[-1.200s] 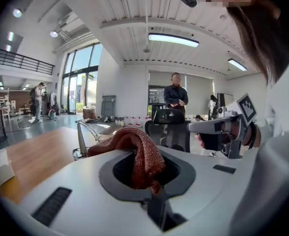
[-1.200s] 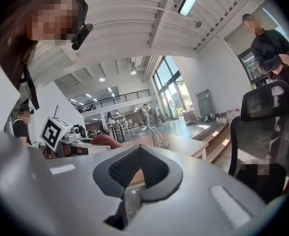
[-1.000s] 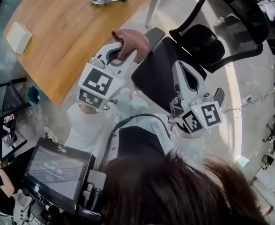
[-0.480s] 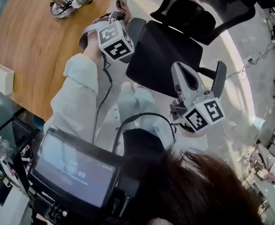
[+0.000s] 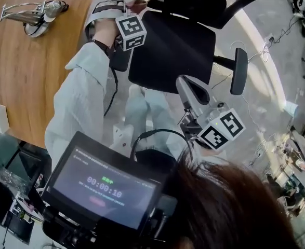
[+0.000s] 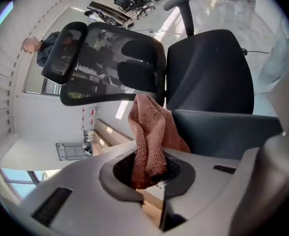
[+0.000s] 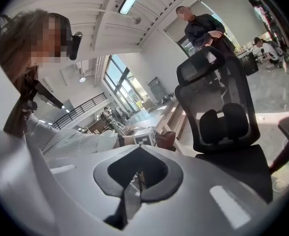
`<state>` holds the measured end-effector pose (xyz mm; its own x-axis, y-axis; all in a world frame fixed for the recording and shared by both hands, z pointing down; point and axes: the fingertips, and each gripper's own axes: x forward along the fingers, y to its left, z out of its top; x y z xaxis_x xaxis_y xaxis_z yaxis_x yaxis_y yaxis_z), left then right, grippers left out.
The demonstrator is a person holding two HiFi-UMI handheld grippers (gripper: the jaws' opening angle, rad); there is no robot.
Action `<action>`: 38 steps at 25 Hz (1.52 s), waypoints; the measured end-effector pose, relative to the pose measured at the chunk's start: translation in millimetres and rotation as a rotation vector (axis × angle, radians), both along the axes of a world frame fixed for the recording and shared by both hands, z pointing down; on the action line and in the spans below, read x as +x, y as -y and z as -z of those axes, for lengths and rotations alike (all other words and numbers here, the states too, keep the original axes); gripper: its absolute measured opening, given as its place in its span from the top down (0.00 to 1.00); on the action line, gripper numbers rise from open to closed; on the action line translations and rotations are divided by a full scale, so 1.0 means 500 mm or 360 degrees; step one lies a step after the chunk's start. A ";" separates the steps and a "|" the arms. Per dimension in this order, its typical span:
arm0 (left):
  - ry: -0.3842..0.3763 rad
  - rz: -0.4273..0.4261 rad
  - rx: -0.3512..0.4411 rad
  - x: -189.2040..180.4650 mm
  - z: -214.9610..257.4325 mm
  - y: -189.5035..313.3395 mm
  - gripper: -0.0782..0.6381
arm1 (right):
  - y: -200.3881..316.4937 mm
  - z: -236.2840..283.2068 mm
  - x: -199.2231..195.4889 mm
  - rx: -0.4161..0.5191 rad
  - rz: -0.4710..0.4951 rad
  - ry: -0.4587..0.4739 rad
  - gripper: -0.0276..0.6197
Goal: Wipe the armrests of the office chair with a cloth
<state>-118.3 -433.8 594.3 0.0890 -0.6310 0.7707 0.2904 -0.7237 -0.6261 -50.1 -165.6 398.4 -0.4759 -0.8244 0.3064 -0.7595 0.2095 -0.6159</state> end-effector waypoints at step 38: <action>0.0066 0.0011 -0.0996 -0.205 -0.023 -0.571 0.83 | -0.051 0.067 -0.101 0.0090 0.0214 0.0169 0.96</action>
<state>-220.9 -148.2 605.9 0.0486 -0.0595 0.9970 0.2992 -0.9515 -0.0714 -100.6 -140.2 365.1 -0.6100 -0.7658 0.2035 -0.6538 0.3413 -0.6753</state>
